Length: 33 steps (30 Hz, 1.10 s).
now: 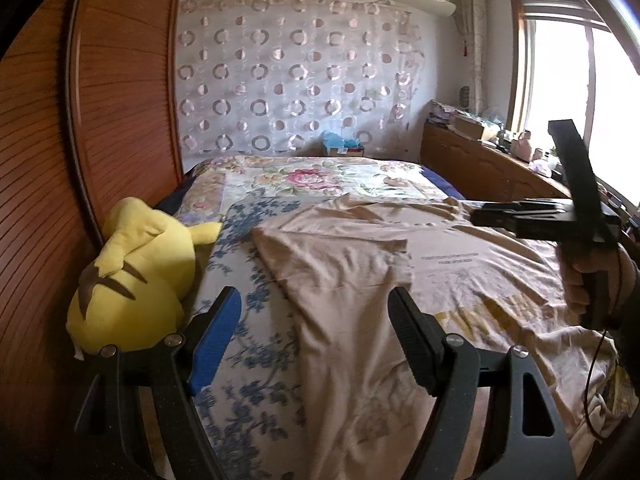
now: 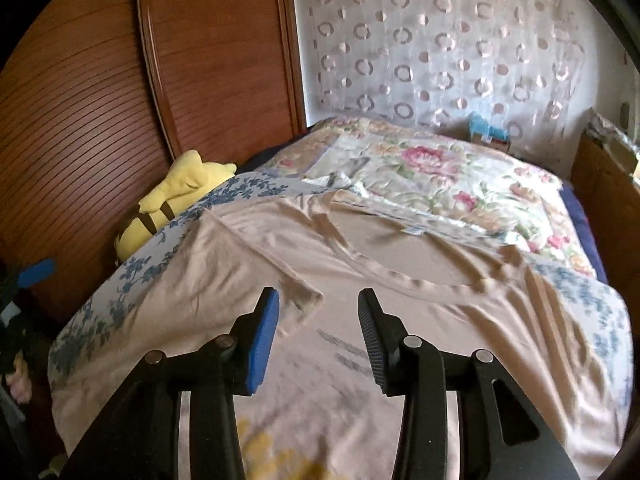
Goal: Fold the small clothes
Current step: 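Move the right gripper to the opposite shirt side edge and grasp it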
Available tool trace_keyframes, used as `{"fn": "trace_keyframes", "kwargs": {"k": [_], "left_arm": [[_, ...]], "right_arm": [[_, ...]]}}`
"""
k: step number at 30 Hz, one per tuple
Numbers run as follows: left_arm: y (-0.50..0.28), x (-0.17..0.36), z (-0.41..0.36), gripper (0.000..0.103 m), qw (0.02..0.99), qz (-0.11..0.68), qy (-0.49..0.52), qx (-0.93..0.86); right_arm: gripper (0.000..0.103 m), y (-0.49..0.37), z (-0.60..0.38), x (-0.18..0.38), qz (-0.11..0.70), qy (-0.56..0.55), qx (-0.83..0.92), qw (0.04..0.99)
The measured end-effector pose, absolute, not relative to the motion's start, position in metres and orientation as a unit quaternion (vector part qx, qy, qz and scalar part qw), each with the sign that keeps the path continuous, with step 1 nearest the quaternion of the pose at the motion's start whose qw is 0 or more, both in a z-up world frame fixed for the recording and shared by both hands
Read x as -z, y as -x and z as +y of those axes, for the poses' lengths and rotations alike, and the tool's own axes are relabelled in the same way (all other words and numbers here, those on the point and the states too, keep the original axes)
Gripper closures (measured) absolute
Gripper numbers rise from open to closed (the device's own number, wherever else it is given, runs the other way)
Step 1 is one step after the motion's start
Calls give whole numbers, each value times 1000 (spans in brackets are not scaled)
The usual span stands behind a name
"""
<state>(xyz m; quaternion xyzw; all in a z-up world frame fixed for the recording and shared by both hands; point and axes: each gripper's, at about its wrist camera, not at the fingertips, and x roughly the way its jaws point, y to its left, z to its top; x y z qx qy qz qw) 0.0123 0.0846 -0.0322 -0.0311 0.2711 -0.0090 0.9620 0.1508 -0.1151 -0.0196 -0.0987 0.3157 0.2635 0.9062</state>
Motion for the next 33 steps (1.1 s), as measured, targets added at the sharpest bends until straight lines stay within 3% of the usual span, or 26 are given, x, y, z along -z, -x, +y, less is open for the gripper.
{"fn": "trace_keyframes", "kwargs": {"k": [12,16,33], "left_arm": [[-37,20,30,26,963,262,14,58],[-45,20,10,26,961,263,6,79],[-63,40,-60,26,939,309,-26,152]], "right_arm": [[60,-75,-222,14,296,91,-191,931],[50,-55,-256,19,301,74,-153,938],[49,-14,-341,58,379,34,-31,924]]}}
